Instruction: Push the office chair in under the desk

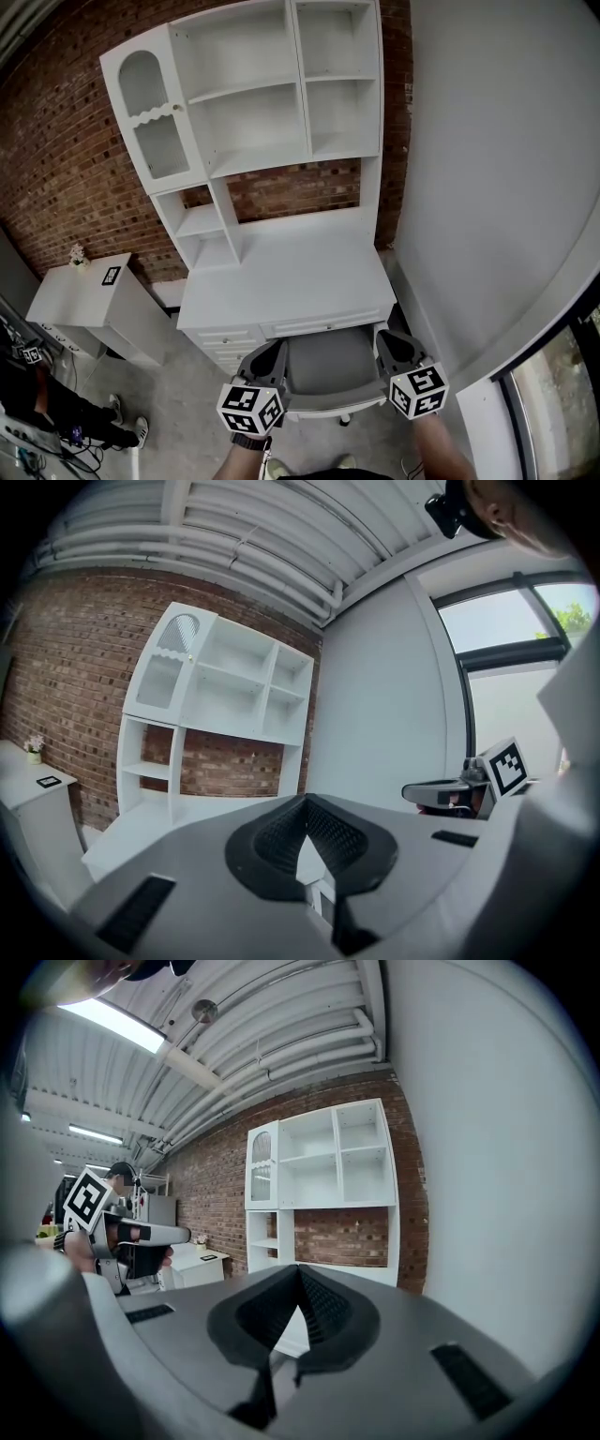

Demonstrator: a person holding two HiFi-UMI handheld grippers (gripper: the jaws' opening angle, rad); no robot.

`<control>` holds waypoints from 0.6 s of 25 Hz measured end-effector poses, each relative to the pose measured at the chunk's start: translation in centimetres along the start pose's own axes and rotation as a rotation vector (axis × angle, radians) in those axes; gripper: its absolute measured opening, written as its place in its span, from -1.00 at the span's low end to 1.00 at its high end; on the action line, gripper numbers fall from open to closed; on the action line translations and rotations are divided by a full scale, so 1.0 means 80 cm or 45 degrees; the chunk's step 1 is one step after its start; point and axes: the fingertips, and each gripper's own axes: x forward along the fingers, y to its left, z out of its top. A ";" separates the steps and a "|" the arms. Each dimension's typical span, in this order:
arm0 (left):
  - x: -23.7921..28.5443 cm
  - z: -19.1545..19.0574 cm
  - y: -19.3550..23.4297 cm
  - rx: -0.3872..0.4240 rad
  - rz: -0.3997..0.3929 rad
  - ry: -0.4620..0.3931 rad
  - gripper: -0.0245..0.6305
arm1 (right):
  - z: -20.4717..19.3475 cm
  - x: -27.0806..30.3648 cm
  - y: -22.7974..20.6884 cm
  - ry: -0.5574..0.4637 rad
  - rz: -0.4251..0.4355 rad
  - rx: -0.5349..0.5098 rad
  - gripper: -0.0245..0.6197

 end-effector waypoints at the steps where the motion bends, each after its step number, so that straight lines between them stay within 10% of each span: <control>1: 0.000 0.000 0.001 -0.001 0.002 0.001 -0.91 | 0.000 0.000 -0.001 -0.003 -0.005 0.003 -0.91; 15: -0.007 0.001 -0.003 0.006 0.009 0.002 -0.91 | -0.001 -0.006 -0.005 -0.013 -0.018 0.010 -0.91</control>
